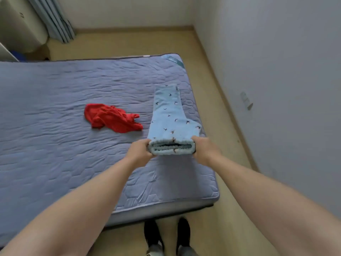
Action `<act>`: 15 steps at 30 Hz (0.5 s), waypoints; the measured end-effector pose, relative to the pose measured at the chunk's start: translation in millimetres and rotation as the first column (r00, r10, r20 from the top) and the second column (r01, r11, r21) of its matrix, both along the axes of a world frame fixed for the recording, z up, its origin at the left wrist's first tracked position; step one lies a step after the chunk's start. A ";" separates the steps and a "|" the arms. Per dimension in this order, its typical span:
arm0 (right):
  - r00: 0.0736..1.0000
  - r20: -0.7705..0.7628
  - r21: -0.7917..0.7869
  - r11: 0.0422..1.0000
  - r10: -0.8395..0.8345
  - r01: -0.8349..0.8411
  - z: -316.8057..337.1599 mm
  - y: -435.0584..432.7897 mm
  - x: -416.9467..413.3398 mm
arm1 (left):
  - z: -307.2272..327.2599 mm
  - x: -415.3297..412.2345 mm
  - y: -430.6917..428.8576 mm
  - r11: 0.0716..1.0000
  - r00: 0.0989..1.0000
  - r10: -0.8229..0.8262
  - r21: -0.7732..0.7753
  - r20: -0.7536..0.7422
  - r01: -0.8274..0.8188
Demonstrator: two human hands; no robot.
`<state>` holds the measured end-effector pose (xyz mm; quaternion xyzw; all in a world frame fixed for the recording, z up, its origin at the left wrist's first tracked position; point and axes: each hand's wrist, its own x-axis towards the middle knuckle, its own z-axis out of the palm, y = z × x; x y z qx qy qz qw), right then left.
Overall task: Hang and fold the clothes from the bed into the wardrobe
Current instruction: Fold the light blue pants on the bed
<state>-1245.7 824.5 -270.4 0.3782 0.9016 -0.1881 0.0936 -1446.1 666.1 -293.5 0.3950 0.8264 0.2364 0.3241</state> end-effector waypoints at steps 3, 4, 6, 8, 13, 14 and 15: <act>0.985 0.165 -0.030 0.999 0.040 -0.036 -38.8 -35.8 29.4 | -40.4 29.9 -36.3 0.984 0.997 -0.071 -0.162 -0.018 0.068; 0.977 0.203 -0.050 0.997 0.060 -0.050 -46.4 -46.4 39.3 | -48.1 39.7 -47.5 0.975 0.995 -0.097 -0.201 -0.012 0.092; 0.965 0.244 -0.082 0.994 0.093 -0.075 -55.5 -64.2 57.5 | -56.8 59.1 -68.2 0.962 0.991 -0.125 -0.239 0.043 0.131; 0.953 0.272 -0.113 0.988 0.136 -0.109 -56.6 -80.8 74.3 | -59.7 79.6 -88.2 0.952 0.986 -0.152 -0.257 0.069 0.165; 0.947 0.283 -0.184 0.978 0.151 -0.101 -52.4 -129.8 130.7 | -56.9 141.4 -145.4 0.952 0.988 -0.132 -0.267 0.078 0.148; 0.944 0.277 -0.185 0.974 0.179 -0.130 -50.8 -139.4 142.6 | -55.6 152.9 -156.0 0.955 0.989 -0.114 -0.266 0.089 0.134; 0.939 0.269 -0.188 0.968 0.214 -0.166 -48.1 -149.2 154.5 | -54.0 165.1 -166.9 0.956 0.990 -0.098 -0.267 0.097 0.121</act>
